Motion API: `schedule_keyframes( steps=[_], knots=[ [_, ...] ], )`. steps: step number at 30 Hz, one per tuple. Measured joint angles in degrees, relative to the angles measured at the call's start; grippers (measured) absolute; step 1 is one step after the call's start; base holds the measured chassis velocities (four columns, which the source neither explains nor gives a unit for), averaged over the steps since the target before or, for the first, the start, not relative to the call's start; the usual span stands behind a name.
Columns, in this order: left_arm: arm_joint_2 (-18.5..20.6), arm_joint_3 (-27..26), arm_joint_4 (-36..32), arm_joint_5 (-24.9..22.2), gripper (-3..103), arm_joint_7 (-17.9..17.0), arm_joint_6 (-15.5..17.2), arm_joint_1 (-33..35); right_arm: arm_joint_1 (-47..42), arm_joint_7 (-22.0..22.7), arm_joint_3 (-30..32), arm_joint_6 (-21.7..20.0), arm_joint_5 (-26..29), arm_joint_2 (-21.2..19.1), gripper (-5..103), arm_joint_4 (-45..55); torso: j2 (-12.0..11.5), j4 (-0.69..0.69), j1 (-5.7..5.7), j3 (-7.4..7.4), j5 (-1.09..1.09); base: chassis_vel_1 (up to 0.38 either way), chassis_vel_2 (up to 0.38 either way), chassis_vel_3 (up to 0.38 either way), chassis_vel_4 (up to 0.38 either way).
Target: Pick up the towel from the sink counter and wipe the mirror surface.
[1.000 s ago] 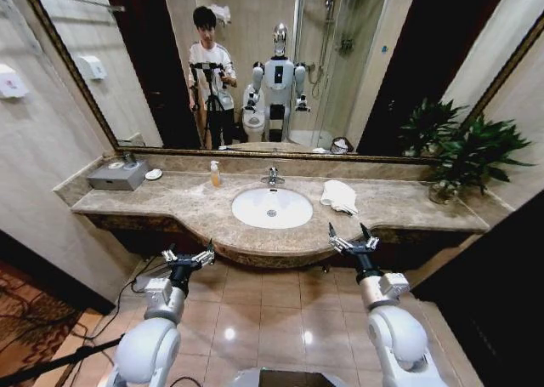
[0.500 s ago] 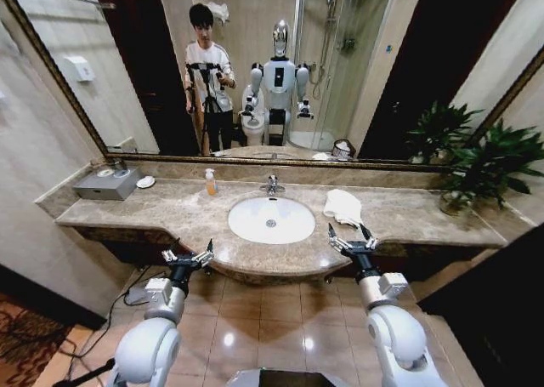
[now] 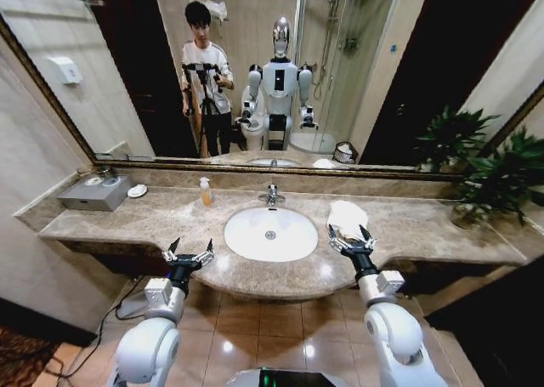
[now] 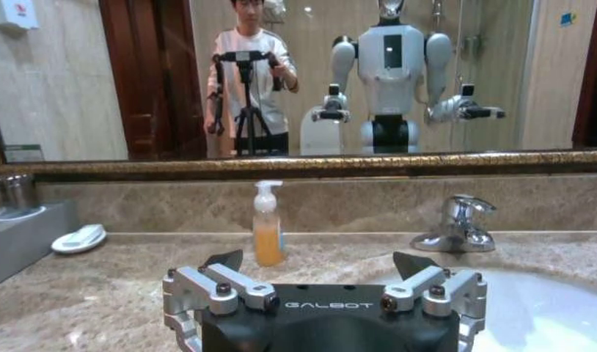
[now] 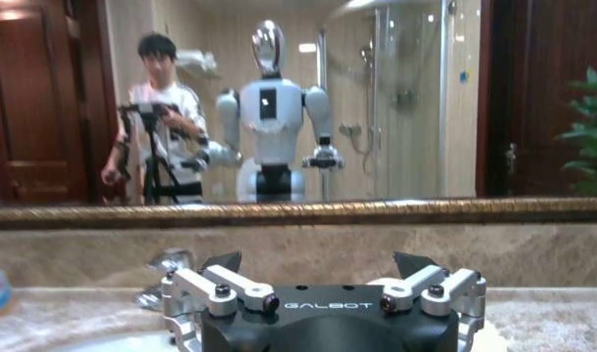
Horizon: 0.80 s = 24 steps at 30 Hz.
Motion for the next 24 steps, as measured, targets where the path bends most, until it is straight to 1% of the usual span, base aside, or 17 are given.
schedule_keyframes(
  steps=[2, 3, 4, 7, 8, 10, 11, 14, 15, 16, 18, 19, 21, 24],
  knots=[
    [-0.01, 0.0, 0.0, 0.0, 100, 0.0, 0.0, 0.0, 2.47, 0.07, 0.03, -2.0, -0.04, -1.05, 100, -2.05, 0.0, -0.02, 0.0, 0.0, 0.02, -0.04, 0.017, 0.013, -0.011],
    [-0.01, 0.0, 0.0, 0.0, 100, 0.0, 0.0, 0.0, 2.47, 0.07, 0.03, -2.0, -0.04, -1.05, 100, -2.05, 0.0, -0.02, 0.0, 0.0, 0.02, 0.0, 0.0, 0.0, 0.0],
    [0.0, 0.01, 0.0, 0.0, 100, 0.0, 0.0, 0.0, 4.25, 0.15, 0.05, -2.9, -0.06, -1.58, 100, -3.45, 0.0, -0.05, -0.01, 0.0, 0.01, 0.0, 0.0, 0.0, 0.0],
    [0.0, 0.0, 0.0, 0.0, 100, 0.0, 0.0, 0.01, 10.25, 0.37, -0.29, -6.12, 0.0, -3.28, 100, -7.61, 0.01, 0.0, -0.06, -0.01, 0.01, 0.0, 0.0, 0.0, 0.0],
    [0.0, 0.0, 0.0, 0.0, 100, 0.0, 0.0, 0.01, 10.25, 0.37, -0.29, -6.12, 0.0, -3.28, 100, -7.61, 0.01, 0.0, -0.06, -0.01, 0.01, 0.0, 0.0, 0.0, 0.0],
    [0.0, 0.0, 0.0, 0.0, 100, 0.0, 0.0, 0.02, 16.53, 0.96, -1.53, -10.64, 1.38, -4.66, 100, -11.86, 0.01, 0.0, -0.06, -0.01, -0.01, 0.0, 0.0, 0.0, 0.0],
    [0.0, 0.0, 0.0, 0.0, 100, 0.0, 0.0, 0.02, 16.53, 0.96, -1.53, -10.64, 1.38, -4.66, 100, -11.86, 0.01, 0.0, -0.06, -0.01, -0.01, 0.0, 0.0, 0.0, 0.0],
    [0.0, 0.0, 0.0, 0.0, 100, 0.0, 0.0, 0.01, 22.06, 1.66, -2.99, -15.46, 2.96, -6.14, 100, -17.45, 0.01, 0.02, -0.05, -0.01, 0.02, 0.0, 0.0, 0.0, 0.0],
    [0.0, 0.0, 0.0, 0.0, 100, 0.0, 0.0, 0.01, 23.4, 1.81, -3.16, -17.25, 3.2, -6.71, 100, -19.13, 0.01, 0.0, -0.04, 0.0, 0.01, 0.0, 0.0, 0.0, 0.0],
    [0.0, 0.0, 0.0, 0.0, 100, 0.0, 0.0, 0.01, 23.4, 1.81, -3.16, -17.25, 3.2, -6.71, 100, -19.13, 0.01, 0.0, -0.04, 0.0, 0.01, 0.0, 0.0, 0.0, 0.0],
    [0.0, 0.0, 0.0, 0.0, 100, 0.0, 0.0, 0.01, 26.55, 2.33, -3.5, -21.34, 4.6, -7.7, 100, -22.66, 0.0, -0.03, -0.03, 0.0, 0.02, 0.0, 0.0, 0.0, 0.0],
    [0.0, 0.0, 0.0, 0.0, 100, 0.0, 0.0, 0.01, 26.55, 2.33, -3.5, -21.34, 4.6, -7.7, 100, -22.66, 0.0, -0.03, -0.03, 0.0, 0.02, 0.0, 0.0, 0.0, 0.0],
    [0.0, 0.0, 0.0, 0.0, 100, 0.0, 0.0, 0.01, 29.07, 3.22, -3.67, -23.97, 6.01, -8.18, 100, -26.0, 0.01, -0.02, -0.03, 0.0, 0.01, 0.0, 0.0, 0.0, 0.0],
    [0.0, 0.0, 0.0, 0.0, 100, 0.0, 0.0, 0.01, 30.55, 3.41, -3.83, -25.13, 6.36, -8.48, 100, -28.49, 0.0, -0.01, -0.03, 0.0, 0.02, 0.0, 0.0, 0.0, 0.0]
  ],
)
